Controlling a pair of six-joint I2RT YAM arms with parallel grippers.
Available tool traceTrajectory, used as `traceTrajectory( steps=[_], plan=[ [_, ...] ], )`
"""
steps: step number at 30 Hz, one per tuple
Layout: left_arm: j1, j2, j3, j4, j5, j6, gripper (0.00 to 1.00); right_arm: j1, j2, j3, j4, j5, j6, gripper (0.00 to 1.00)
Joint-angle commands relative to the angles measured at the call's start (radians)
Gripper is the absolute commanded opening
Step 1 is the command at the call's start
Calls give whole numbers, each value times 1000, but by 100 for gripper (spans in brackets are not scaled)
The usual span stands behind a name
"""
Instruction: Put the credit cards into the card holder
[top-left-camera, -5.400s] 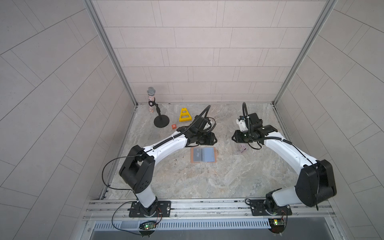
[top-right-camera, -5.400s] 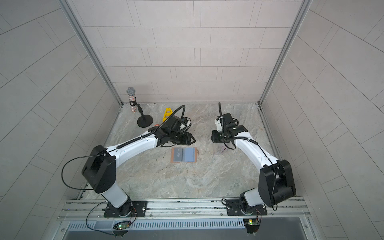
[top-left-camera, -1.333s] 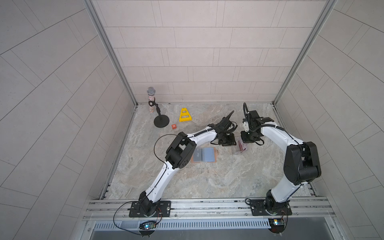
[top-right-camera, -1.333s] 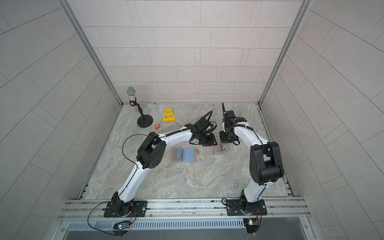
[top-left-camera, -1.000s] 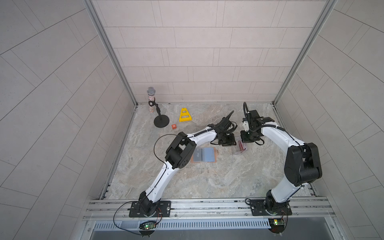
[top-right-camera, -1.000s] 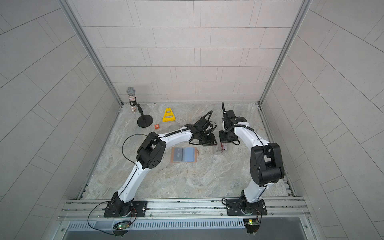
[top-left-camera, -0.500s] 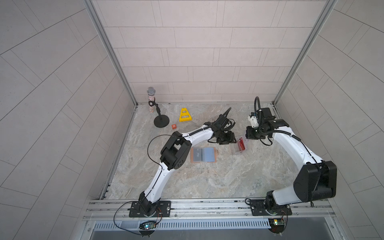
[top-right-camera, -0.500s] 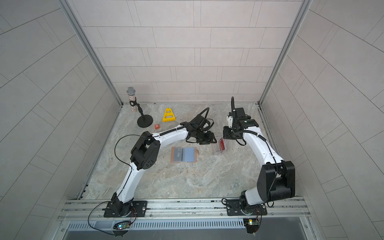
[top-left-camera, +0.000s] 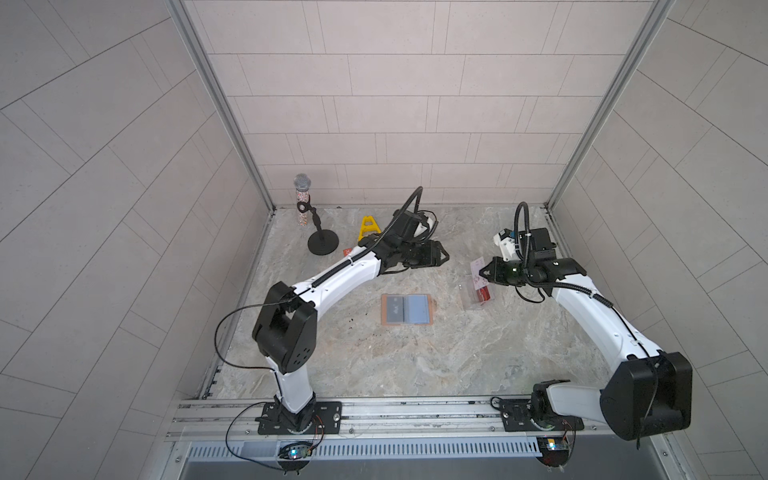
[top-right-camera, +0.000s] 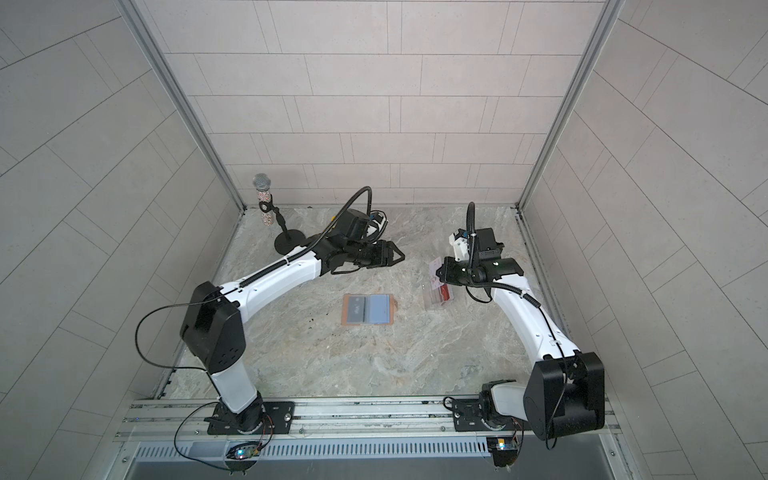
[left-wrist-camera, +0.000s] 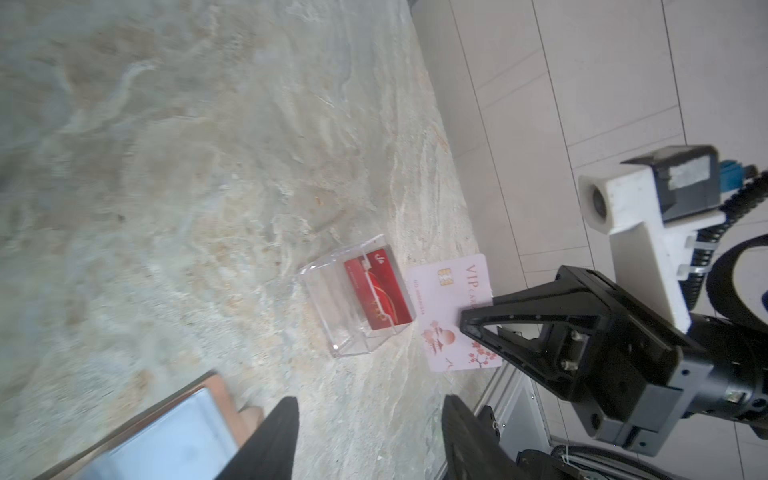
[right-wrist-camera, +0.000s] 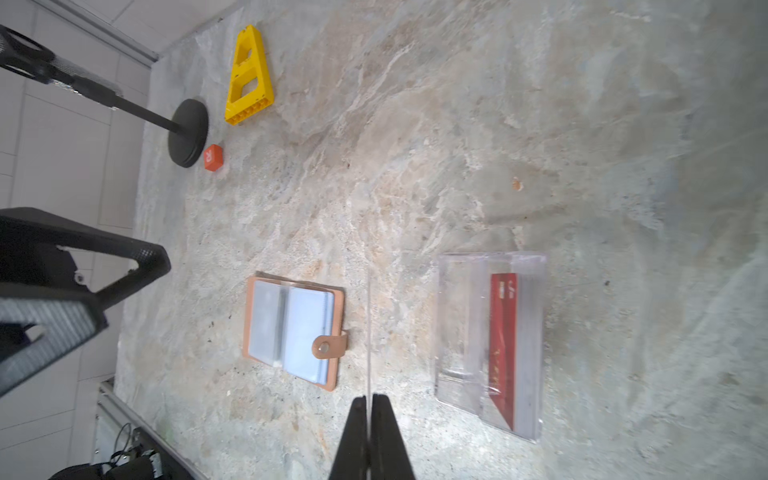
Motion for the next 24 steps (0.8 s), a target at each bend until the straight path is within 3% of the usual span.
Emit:
traceTrajectory(
  steps=[1, 13, 24],
  plan=[
    [36, -73, -100, -48, -48, 76, 60, 41, -34, -33, 102, -51, 90, 0],
    [201, -266, -430, -64, -35, 141, 57, 317, 43, -110, 314, 88, 276, 0],
    [234, -271, -574, -24, -74, 123, 58, 446, 188, -167, 544, 117, 408, 0]
  ],
)
